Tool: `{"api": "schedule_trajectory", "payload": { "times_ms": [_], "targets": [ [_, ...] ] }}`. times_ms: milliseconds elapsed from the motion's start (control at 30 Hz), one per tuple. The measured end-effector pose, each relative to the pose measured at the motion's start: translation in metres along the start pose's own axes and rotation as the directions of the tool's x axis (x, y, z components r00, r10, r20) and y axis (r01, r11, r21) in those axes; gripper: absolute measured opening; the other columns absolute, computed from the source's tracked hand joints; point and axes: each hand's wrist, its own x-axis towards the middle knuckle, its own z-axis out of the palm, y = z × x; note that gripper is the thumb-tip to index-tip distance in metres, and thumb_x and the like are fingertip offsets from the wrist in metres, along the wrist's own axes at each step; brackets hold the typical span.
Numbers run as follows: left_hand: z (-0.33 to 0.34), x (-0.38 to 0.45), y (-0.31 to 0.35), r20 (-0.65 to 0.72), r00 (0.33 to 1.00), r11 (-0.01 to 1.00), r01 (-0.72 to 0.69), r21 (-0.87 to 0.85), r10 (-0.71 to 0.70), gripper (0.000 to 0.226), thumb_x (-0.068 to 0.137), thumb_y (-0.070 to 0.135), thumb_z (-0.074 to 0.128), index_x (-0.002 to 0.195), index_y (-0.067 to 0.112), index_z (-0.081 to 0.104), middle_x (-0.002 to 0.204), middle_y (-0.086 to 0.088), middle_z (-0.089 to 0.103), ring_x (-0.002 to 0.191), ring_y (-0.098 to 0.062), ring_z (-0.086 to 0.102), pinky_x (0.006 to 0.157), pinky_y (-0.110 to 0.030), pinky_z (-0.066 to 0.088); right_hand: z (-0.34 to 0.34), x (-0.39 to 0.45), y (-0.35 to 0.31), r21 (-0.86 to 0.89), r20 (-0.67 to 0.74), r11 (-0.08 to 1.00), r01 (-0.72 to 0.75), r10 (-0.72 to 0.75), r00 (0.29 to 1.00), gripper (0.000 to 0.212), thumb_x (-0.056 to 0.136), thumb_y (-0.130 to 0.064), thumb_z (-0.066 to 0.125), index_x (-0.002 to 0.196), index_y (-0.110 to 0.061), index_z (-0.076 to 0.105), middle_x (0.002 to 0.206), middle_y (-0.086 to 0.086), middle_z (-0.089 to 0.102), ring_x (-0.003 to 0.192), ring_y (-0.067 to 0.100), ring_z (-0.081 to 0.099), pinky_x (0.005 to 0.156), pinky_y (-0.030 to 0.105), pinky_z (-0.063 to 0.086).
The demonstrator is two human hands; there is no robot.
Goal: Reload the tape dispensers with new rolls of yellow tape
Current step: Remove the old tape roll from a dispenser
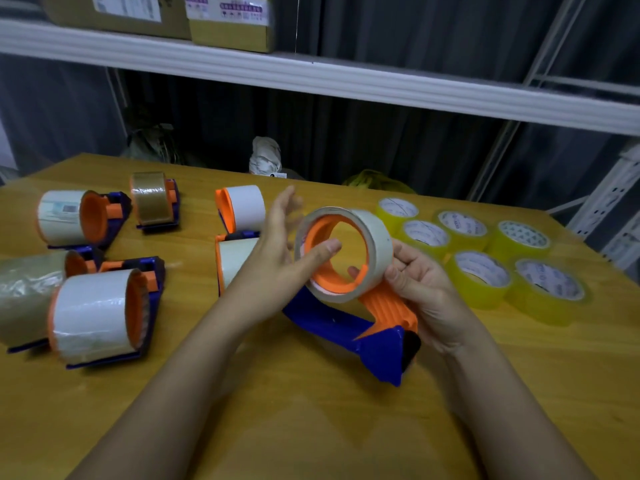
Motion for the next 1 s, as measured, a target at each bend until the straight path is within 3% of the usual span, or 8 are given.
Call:
{"api": "schedule_trajectory", "payload": {
  "times_ms": [67,167,300,400,600,833,933,1000],
  "targets": [
    [0.005,-0.001,-0.004,0.118,0.991,0.983,0.085,-0.163,-0.066,0.063,0.085,0.051,0.056,0.14,0.029,0.036,0.128,0.016,0.054,0.112,0.001,0.056,0.095,-0.018,0.047,0.002,-0.002,0.001,-0.012,-0.019,1.0,0.004,-0.004,1.0,0.054,0.081,-0.016,0.072,0.129,0.001,0.053,0.118,0.019,0.065,0.109,0.029,0.064,0.095,0.037,0.052],
    [0.012,-0.002,-0.003,-0.014,0.997,0.983,0.067,-0.173,-0.071,0.038,0.095,0.036,0.045,0.131,0.022,0.048,0.112,0.011,0.065,0.093,0.005,0.064,0.079,-0.012,0.051,0.005,-0.002,-0.003,-0.329,-0.197,0.944,0.031,-0.101,0.975,0.044,0.081,-0.016,0.063,0.125,-0.013,0.058,0.113,0.006,0.07,0.109,0.022,0.065,0.089,0.029,0.055],
    [0.018,0.002,-0.005,-0.167,0.982,0.992,0.077,-0.1,-0.093,0.036,0.098,0.036,0.042,0.132,0.026,0.047,0.12,0.01,0.061,0.108,-0.001,0.059,0.094,-0.028,0.05,0.004,-0.003,-0.002,-0.8,-0.183,0.588,0.119,-0.428,0.885,0.044,0.077,-0.044,0.074,0.118,-0.033,0.063,0.105,-0.011,0.064,0.097,0.016,0.059,0.081,0.024,0.052],
    [0.022,0.004,-0.007,-0.194,0.976,0.994,0.086,-0.068,-0.097,0.044,0.098,0.04,0.041,0.139,0.026,0.041,0.13,0.007,0.054,0.12,-0.007,0.051,0.1,-0.038,0.047,0.008,-0.002,0.001,-0.819,-0.182,0.572,0.053,-0.346,0.92,0.047,0.076,-0.051,0.075,0.118,-0.042,0.058,0.111,-0.013,0.06,0.097,0.008,0.056,0.083,0.021,0.049],
    [0.023,0.003,-0.007,-0.23,0.972,0.998,0.034,-0.046,-0.044,0.046,0.099,0.037,0.04,0.143,0.026,0.036,0.136,0.004,0.049,0.123,-0.007,0.047,0.102,-0.034,0.045,0.012,-0.001,-0.003,-0.776,-0.214,0.631,-0.011,-0.247,0.945,0.048,0.071,-0.045,0.069,0.117,-0.04,0.059,0.117,-0.007,0.062,0.103,0.009,0.06,0.089,0.026,0.051],
    [0.025,0.002,-0.006,-0.263,0.965,1.0,0.0,-0.019,-0.005,0.039,0.1,0.031,0.04,0.138,0.021,0.042,0.13,0.003,0.054,0.12,-0.008,0.05,0.094,-0.016,0.043,0.013,-0.002,-0.001,-0.739,-0.282,0.673,-0.005,-0.304,0.91,0.043,0.072,-0.024,0.081,0.112,-0.027,0.065,0.106,-0.006,0.066,0.098,0.008,0.061,0.084,0.023,0.051],
    [0.026,0.001,-0.008,-0.256,0.967,0.999,0.001,-0.037,-0.01,0.033,0.1,0.031,0.039,0.132,0.024,0.043,0.126,0.003,0.056,0.119,-0.008,0.051,0.098,-0.028,0.046,0.014,-0.002,0.002,-0.737,-0.293,0.676,-0.008,-0.309,0.905,0.041,0.074,-0.024,0.081,0.111,-0.026,0.065,0.102,-0.009,0.067,0.095,0.005,0.06,0.082,0.021,0.05],
    [0.027,0.001,-0.008,-0.262,0.965,1.0,0.002,-0.024,-0.009,0.033,0.1,0.03,0.039,0.132,0.023,0.043,0.126,0.003,0.055,0.119,-0.008,0.051,0.097,-0.024,0.044,0.016,-0.002,0.003,-0.747,-0.289,0.664,-0.014,-0.307,0.907,0.04,0.075,-0.025,0.08,0.112,-0.027,0.065,0.101,-0.011,0.066,0.096,0.003,0.06,0.08,0.018,0.048]
  ]
}}
